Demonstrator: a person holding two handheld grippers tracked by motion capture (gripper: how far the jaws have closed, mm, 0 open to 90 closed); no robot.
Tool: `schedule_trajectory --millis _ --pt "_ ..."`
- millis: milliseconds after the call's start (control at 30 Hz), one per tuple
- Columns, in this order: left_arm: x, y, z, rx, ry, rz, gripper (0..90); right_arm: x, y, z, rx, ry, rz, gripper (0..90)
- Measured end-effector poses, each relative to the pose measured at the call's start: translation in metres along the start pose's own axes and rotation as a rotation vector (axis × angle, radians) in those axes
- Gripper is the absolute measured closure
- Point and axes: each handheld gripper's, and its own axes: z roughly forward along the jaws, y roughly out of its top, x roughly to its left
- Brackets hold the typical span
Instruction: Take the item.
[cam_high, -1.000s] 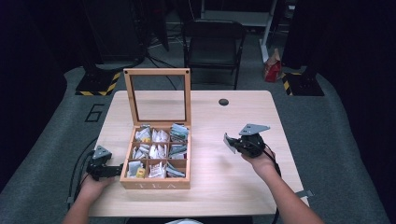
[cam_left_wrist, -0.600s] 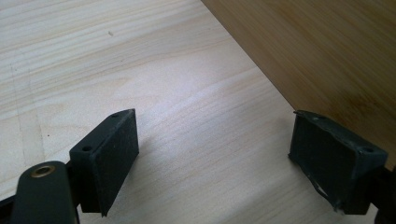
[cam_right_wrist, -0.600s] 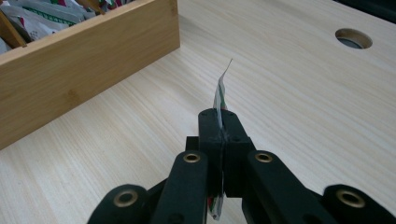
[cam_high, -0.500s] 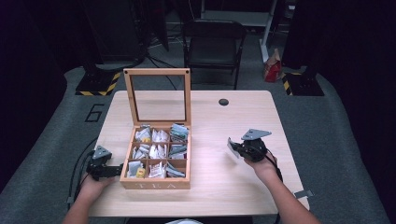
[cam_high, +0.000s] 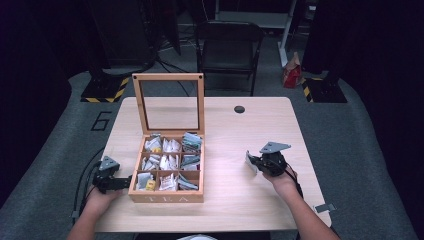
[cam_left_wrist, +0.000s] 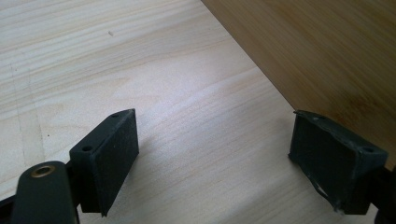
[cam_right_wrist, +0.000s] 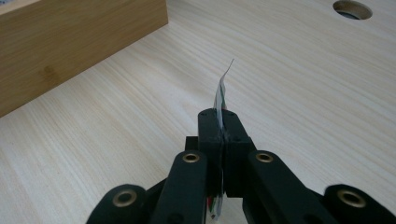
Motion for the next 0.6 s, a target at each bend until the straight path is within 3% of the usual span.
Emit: schedule_trajectory --millis 600 --pt "0.0001 0.0 0.0 0.0 0.0 0.001 15.2 0.0062 -0.0076 0.0033 0.007 0.014 -0.001 87.0"
